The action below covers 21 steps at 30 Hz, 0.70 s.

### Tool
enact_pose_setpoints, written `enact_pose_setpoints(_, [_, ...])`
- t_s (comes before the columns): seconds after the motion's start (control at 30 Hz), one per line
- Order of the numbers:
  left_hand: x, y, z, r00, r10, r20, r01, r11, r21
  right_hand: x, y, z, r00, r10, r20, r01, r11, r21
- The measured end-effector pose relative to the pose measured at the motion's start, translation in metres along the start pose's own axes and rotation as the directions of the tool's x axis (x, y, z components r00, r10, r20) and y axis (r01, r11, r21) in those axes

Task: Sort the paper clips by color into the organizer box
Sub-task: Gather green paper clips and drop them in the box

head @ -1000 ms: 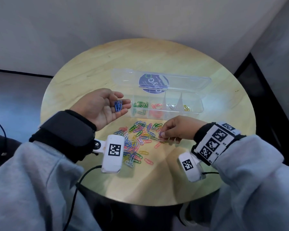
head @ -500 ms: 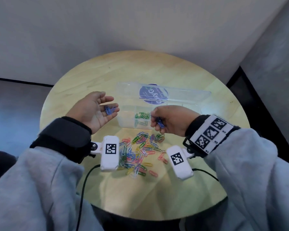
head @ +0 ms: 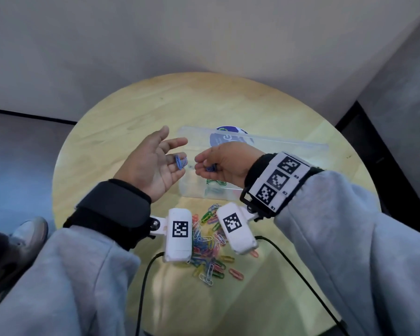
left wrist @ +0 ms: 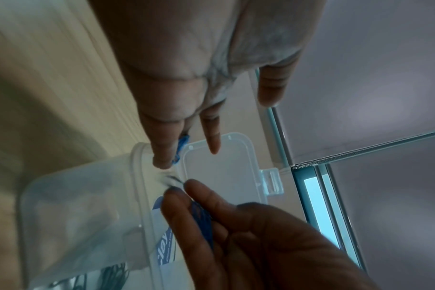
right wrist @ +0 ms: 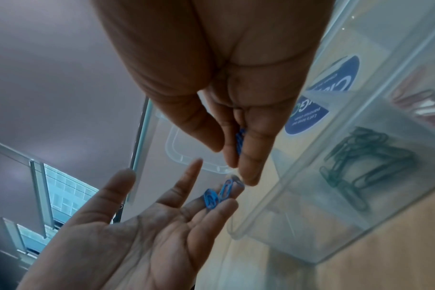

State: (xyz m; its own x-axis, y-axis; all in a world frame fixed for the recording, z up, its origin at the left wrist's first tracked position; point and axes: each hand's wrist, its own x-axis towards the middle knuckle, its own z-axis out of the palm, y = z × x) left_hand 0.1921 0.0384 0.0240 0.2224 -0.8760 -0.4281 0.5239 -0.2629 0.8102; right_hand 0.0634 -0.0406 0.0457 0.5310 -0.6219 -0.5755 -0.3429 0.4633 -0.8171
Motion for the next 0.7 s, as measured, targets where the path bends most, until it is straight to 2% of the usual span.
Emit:
enact_pose_setpoints(0.13, [-0.003, 0.001, 0.008, 0.999, -0.002, 0.046, 0.001, 1.000, 0.012, 0.000, 0.003, 0.002, 1.000, 0.004, 0.009, -0.004, 0.997, 0.073])
enact_pose_setpoints(0.27, [-0.004, 0.000, 0.014, 1.000, -0.006, -0.005, 0.007, 0.997, 0.079, -0.005, 0.007, -0.007, 1.000, -0.026, -0.012, 0.027, 0.995, 0.098])
enact_pose_setpoints(0.4, [-0.012, -0.004, 0.023, 0.998, 0.020, -0.064, -0.003, 0.964, 0.266, -0.020, 0.013, -0.019, 0.995, -0.096, -0.020, 0.097, 0.995, 0.020])
enact_pose_setpoints(0.47, [-0.019, -0.007, 0.030, 0.998, 0.050, -0.049, -0.025, 0.908, 0.418, -0.031, 0.016, -0.029, 0.991, -0.131, 0.009, 0.131, 0.990, -0.048])
enact_pose_setpoints(0.53, [-0.025, -0.012, 0.039, 0.997, 0.077, 0.005, -0.064, 0.798, 0.599, -0.042, 0.022, -0.040, 0.988, -0.151, 0.039, 0.155, 0.978, -0.140])
enact_pose_setpoints(0.57, [-0.027, -0.016, 0.043, 0.996, 0.071, 0.048, -0.085, 0.715, 0.694, -0.047, 0.027, -0.046, 0.988, -0.152, 0.039, 0.156, 0.967, -0.201])
enact_pose_setpoints(0.63, [-0.032, -0.026, 0.051, 0.992, 0.002, 0.124, -0.108, 0.512, 0.852, -0.055, 0.041, -0.059, 0.991, -0.134, 0.010, 0.128, 0.922, -0.366])
enact_pose_setpoints(0.7, [-0.036, -0.038, 0.057, 0.989, -0.062, 0.133, -0.109, 0.292, 0.950, -0.061, 0.056, -0.071, 0.993, -0.112, -0.026, 0.075, 0.806, -0.587])
